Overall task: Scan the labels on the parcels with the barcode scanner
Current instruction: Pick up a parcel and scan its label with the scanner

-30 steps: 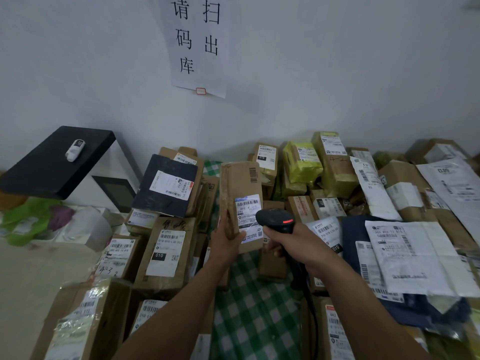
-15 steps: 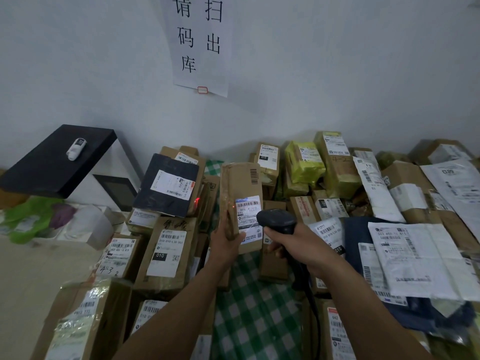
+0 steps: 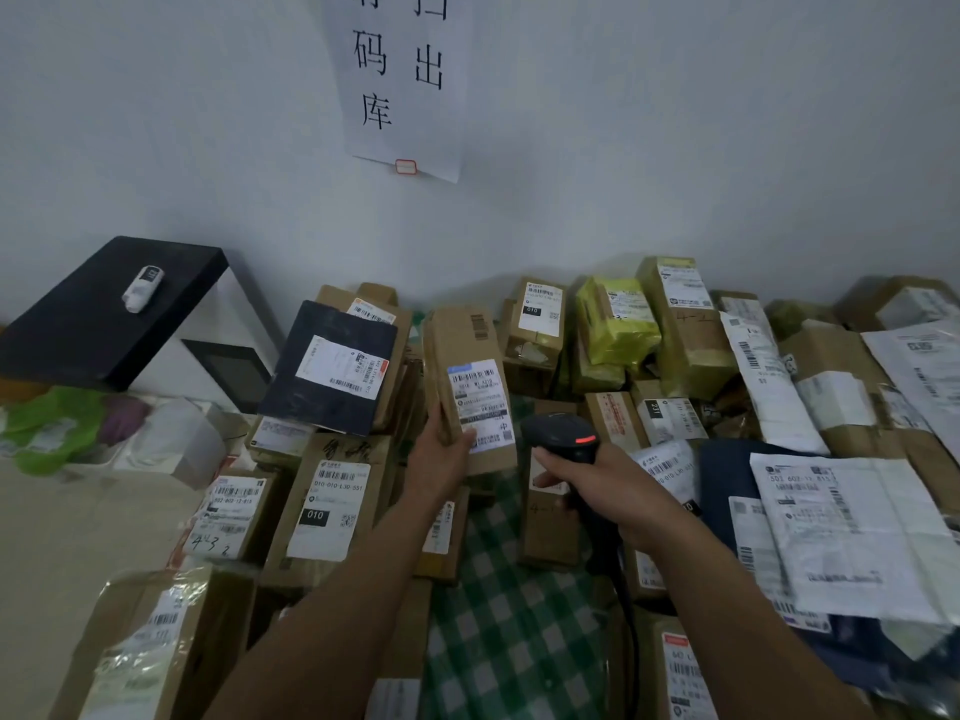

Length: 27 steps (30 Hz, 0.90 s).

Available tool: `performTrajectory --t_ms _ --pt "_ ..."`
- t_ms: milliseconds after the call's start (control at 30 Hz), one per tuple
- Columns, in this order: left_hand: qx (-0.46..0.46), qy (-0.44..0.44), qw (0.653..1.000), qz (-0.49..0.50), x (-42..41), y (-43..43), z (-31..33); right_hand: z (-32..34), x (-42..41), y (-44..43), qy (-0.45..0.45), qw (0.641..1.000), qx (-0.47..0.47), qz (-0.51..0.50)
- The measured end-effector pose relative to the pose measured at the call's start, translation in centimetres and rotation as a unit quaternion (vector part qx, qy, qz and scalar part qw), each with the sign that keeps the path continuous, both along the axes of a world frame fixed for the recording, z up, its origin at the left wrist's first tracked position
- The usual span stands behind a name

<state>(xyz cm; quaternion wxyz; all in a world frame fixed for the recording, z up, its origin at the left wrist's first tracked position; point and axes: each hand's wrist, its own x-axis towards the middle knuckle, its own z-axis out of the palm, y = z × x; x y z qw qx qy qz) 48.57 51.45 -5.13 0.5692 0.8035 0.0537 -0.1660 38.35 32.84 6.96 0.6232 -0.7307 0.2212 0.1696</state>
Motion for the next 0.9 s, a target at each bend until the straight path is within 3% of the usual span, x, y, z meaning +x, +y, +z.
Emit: performTrajectory --t_ms 200,433,733,900 --pt "0.103 0.057 0.992 -0.046 4.4 -0.6 -0.9 -1.3 1.8 -0.4 0.024 1.0 -0.001 0.006" --pt "0.155 0.108 0.981 -0.038 6.5 -0.9 -2.7 -2.8 3.4 -1.1 0.038 0.999 0.0 0.001" --pt "0.31 0.01 0.939 -0.149 4.9 -2.5 -3.9 -3.5 4.4 -1.5 0.052 0.998 0.015 -0.012" --pt "0.323 -0.019 0.938 -0.121 5.1 -2.6 -3.6 -3.3 5.6 -3.0 0.053 0.998 0.015 -0.023"
